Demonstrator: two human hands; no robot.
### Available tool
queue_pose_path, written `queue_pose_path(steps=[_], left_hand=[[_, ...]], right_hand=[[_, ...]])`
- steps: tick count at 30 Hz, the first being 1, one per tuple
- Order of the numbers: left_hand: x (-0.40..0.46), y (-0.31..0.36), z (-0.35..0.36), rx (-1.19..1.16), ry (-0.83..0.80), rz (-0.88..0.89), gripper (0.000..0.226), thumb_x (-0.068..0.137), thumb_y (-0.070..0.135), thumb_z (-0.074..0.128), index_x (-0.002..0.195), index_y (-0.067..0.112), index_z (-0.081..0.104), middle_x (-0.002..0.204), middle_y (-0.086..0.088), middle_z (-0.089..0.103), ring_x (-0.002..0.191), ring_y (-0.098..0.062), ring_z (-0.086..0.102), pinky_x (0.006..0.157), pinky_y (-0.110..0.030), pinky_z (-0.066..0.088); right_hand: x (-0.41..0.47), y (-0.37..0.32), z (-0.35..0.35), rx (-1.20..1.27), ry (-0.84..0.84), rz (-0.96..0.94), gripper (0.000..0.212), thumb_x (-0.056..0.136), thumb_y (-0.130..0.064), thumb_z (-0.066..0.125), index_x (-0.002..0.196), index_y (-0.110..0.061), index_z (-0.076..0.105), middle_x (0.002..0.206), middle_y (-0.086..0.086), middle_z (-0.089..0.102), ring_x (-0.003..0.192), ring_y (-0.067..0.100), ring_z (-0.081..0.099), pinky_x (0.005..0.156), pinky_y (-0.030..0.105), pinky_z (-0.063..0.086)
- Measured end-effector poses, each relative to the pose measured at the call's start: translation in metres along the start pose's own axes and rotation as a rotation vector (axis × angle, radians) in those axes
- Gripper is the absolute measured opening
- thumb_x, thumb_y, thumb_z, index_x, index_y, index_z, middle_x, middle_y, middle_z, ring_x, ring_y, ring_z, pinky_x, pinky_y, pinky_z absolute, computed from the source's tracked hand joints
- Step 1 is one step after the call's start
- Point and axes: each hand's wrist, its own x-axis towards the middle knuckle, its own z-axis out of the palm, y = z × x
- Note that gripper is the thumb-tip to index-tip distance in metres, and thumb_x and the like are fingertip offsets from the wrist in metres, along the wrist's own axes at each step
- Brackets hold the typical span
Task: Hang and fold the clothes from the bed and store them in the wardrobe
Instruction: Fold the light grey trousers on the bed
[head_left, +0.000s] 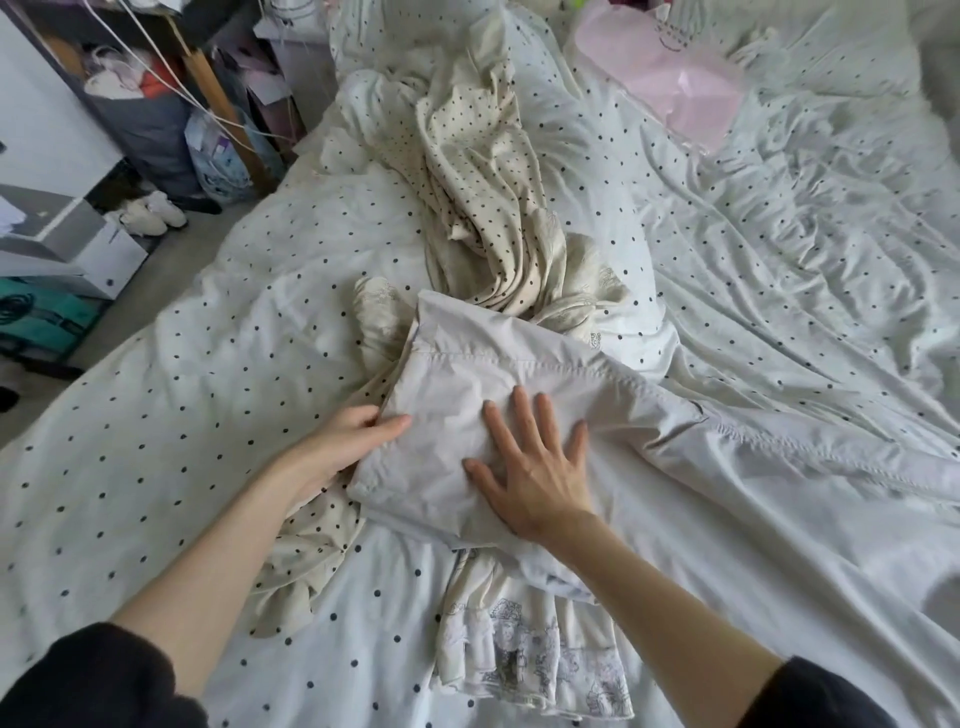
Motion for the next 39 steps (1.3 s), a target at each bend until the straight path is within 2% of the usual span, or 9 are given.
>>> queue_pose_path(steps=[3, 7, 11, 16, 23, 28, 31, 35, 39], left_hand=[[-0.006, 0.005, 0.002, -0.035, 0.073, 0.098, 0.026, 0.089, 0.024, 0.063, 0.080, 0.003, 0.053, 0.080, -0.010, 0.053, 0.080, -0.020, 0.051, 0.070, -0.033, 0.036], [-0.012, 0.013, 0.000, 0.042, 0.104, 0.197, 0.030, 0.090, 0.021, 0.061, 0.088, -0.008, 0.054, 0.077, -0.007, 0.044, 0.074, -0.017, 0.042, 0.064, -0.031, 0.031], [-0.017, 0.019, 0.001, 0.070, 0.058, 0.188, 0.002, 0.092, 0.012, 0.058, 0.091, 0.012, 0.059, 0.085, -0.002, 0.063, 0.077, -0.012, 0.057, 0.066, -0.025, 0.044], [-0.037, 0.037, -0.001, 0.013, -0.004, 0.134, 0.014, 0.091, 0.005, 0.057, 0.094, 0.017, 0.062, 0.086, 0.004, 0.069, 0.074, -0.003, 0.066, 0.061, -0.016, 0.049], [-0.084, 0.102, 0.035, 0.034, -0.115, 0.200, 0.029, 0.090, 0.004, 0.056, 0.113, 0.023, 0.058, 0.109, 0.006, 0.068, 0.100, -0.006, 0.064, 0.085, -0.024, 0.051], [-0.105, 0.140, 0.127, 0.361, -0.245, 0.328, 0.060, 0.093, 0.013, 0.053, 0.146, 0.014, 0.025, 0.123, 0.024, 0.049, 0.104, 0.025, 0.045, 0.088, -0.001, 0.034], [-0.100, 0.138, 0.207, 0.616, -0.294, 0.373, 0.068, 0.093, 0.020, 0.049, 0.151, 0.016, 0.013, 0.155, 0.003, 0.023, 0.138, -0.008, 0.028, 0.108, -0.016, 0.021], [-0.091, 0.115, 0.295, 0.643, -0.415, 0.440, 0.051, 0.091, 0.004, 0.047, 0.140, 0.011, 0.036, 0.126, -0.009, 0.057, 0.110, -0.024, 0.056, 0.074, -0.010, 0.039], [-0.081, 0.086, 0.316, 0.750, -0.409, 0.284, 0.056, 0.097, 0.023, 0.047, 0.147, 0.011, 0.025, 0.101, -0.017, 0.067, 0.081, -0.025, 0.063, 0.068, -0.028, 0.048]], right_hand=[[-0.001, 0.000, -0.007, -0.041, 0.112, -0.036, 0.071, 0.089, -0.070, 0.017, 0.149, -0.038, -0.002, 0.158, -0.003, -0.017, 0.144, 0.022, -0.018, 0.107, 0.061, -0.015], [0.005, 0.001, -0.018, -0.015, 0.112, 0.003, 0.071, 0.086, -0.071, 0.011, 0.149, -0.038, 0.000, 0.157, -0.004, -0.017, 0.144, 0.022, -0.017, 0.107, 0.063, -0.011], [0.012, 0.003, -0.020, 0.029, -0.033, 0.015, 0.067, 0.091, -0.067, 0.017, 0.149, -0.038, 0.002, 0.158, -0.003, -0.016, 0.144, 0.024, -0.016, 0.111, 0.062, 0.003], [0.010, 0.007, -0.030, 0.167, -0.006, -0.030, 0.060, 0.095, -0.057, 0.030, 0.148, -0.037, 0.012, 0.159, -0.004, -0.004, 0.146, 0.020, -0.005, 0.113, 0.054, 0.012], [-0.025, 0.050, -0.071, 0.820, 0.160, 0.217, 0.053, 0.099, -0.041, 0.039, 0.145, -0.016, 0.033, 0.153, 0.003, 0.029, 0.141, 0.019, 0.027, 0.115, 0.038, 0.022], [-0.086, 0.107, -0.107, 1.598, 0.025, 0.497, 0.054, 0.097, -0.051, 0.033, 0.141, -0.020, 0.040, 0.130, -0.002, 0.047, 0.115, 0.025, 0.052, 0.079, 0.042, 0.051], [-0.121, 0.143, -0.118, 1.790, 0.028, 0.518, 0.048, 0.097, -0.051, 0.029, 0.135, -0.024, 0.041, 0.128, 0.002, 0.050, 0.103, 0.026, 0.058, 0.078, 0.045, 0.051], [-0.152, 0.176, -0.117, 1.609, 0.175, 0.499, 0.034, 0.100, -0.042, 0.032, 0.119, -0.021, 0.052, 0.118, 0.001, 0.059, 0.105, 0.022, 0.059, 0.089, 0.042, 0.050], [-0.162, 0.193, -0.096, 0.852, 0.353, 0.457, 0.045, 0.100, -0.026, 0.041, 0.141, -0.009, 0.039, 0.147, 0.012, 0.038, 0.136, 0.026, 0.035, 0.113, 0.036, 0.025]])
